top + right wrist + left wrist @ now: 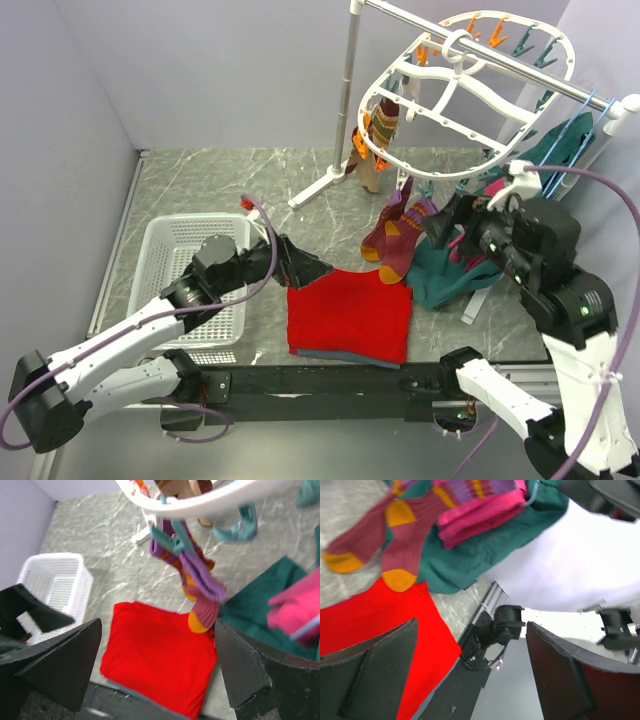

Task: Remove the socks clipped to the hanger

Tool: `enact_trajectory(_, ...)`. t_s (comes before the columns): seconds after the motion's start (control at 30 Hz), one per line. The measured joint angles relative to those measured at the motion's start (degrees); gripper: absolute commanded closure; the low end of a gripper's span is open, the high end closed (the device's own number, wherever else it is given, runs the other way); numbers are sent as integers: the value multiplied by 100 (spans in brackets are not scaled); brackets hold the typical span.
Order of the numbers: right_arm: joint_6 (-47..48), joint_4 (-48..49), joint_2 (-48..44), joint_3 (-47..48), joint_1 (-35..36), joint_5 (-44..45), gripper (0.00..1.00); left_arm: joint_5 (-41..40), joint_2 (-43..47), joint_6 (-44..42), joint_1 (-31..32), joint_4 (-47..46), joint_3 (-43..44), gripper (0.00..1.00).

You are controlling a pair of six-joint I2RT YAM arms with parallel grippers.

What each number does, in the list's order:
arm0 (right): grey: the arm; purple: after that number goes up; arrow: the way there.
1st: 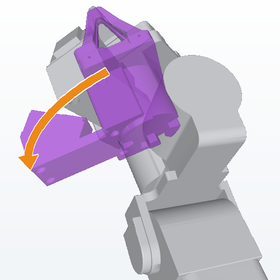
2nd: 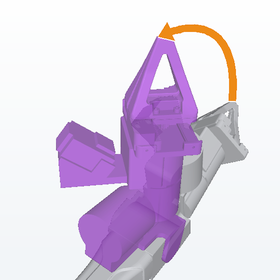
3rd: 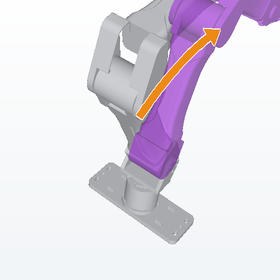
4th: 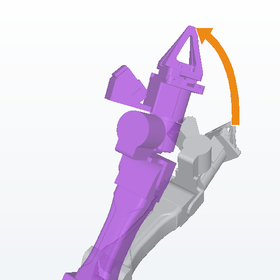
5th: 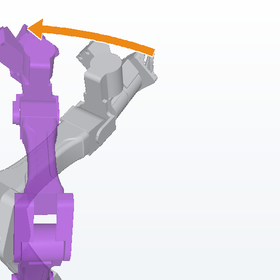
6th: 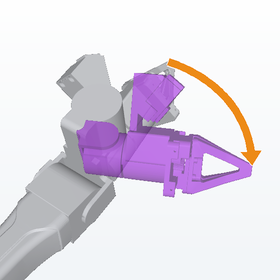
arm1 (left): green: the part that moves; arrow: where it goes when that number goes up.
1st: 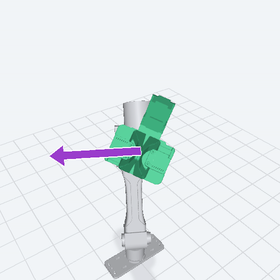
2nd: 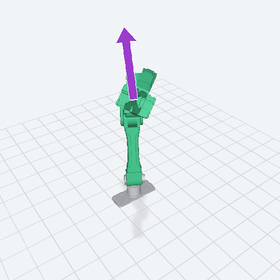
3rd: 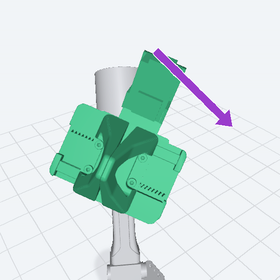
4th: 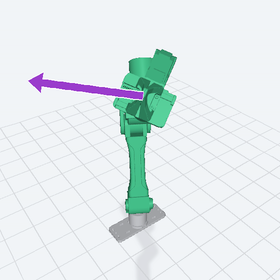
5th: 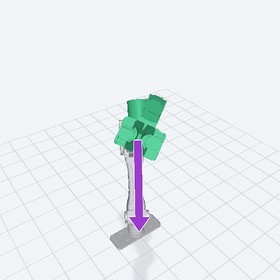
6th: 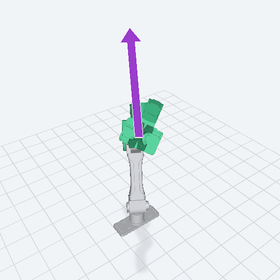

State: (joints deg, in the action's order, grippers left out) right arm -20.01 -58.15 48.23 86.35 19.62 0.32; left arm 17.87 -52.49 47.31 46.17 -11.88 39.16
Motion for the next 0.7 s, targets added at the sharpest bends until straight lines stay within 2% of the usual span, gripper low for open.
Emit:
enact_trajectory(0.07,157,164,131,-44,0,17,9,219,-210,11,0,-258,0,14)
enact_trajectory(0.23,542,782,177,-588,0,96,10,669,-717,-9,0,-538,9,18)
enact_trajectory(0.4,807,1438,107,-1379,0,350,7,876,-800,-107,0,-772,15,27)
enact_trajectory(0.5,859,1711,81,-1690,0,570,7,1010,-879,-133,0,-949,55,29)
enact_trajectory(0.7,859,2310,-57,-2135,0,870,12,1169,-962,-87,0,-1305,44,34)
